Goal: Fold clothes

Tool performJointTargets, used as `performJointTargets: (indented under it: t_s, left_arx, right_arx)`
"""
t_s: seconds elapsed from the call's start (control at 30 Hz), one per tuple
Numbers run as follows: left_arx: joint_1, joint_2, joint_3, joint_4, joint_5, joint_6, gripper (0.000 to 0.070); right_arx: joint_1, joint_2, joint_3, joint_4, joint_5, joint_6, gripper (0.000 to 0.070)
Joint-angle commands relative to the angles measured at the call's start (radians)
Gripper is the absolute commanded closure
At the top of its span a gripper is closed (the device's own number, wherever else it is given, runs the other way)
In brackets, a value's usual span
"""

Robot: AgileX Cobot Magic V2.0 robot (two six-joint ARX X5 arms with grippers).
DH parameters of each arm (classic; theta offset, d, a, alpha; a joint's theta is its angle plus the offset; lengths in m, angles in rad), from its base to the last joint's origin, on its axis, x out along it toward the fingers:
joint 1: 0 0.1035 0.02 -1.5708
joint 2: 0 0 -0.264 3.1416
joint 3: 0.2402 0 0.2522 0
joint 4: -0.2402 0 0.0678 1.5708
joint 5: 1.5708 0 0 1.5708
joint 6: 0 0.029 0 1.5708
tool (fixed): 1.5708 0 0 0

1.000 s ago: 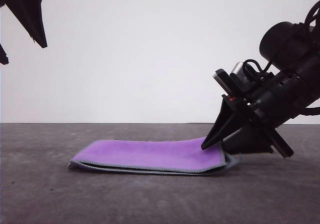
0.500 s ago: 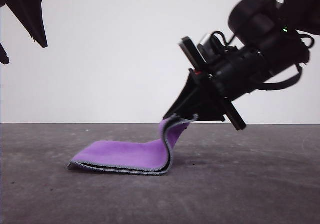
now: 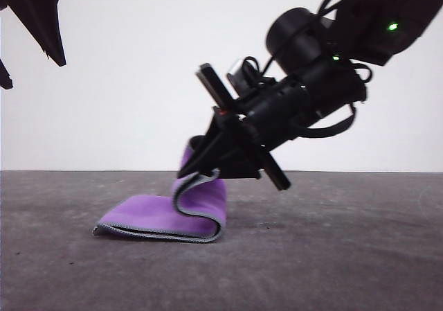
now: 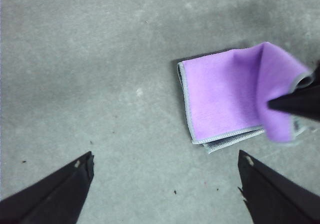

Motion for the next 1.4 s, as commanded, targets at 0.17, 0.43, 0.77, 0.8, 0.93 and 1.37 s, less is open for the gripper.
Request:
performJointTargets:
  t_s: [0.17,0.43,0.77,0.8,0.93,1.37]
  left_arx:
    - [-0.001,0.010,0.010,0.006,0.002,-0.003,0.0141]
    - [0.000,0.010,0.010,0.009,0.001,-0.003,0.0141]
    - [0.000,0.010,0.010,0.012,0.001,-0.003,0.0141]
    - [0.000,0.010,0.010,0.012,0.001,-0.002,0.0141]
    - [0.000,0.010,0.010,0.012,0.001,0.001,0.0140]
    - [0.016,0.010,0.010,-0.011,-0.054,0.023,0.0431]
  right_arx:
    - [0.036,0.058,0.103,0.021,-0.001,0.023,0.0695]
    - [0.048,0.109,0.139,0.005,0.000,0.026,0.0695]
    - [0.052,0.117,0.144,0.023,0.003,0.025,0.0520]
    - [0.052,0.117,0.144,0.023,0.007,0.025,0.0413]
    - [0.046,0.117,0.144,0.021,0.004,0.024,0.0295]
    - [0.003,0.033,0.148,-0.084,0.061,-0.163,0.0454]
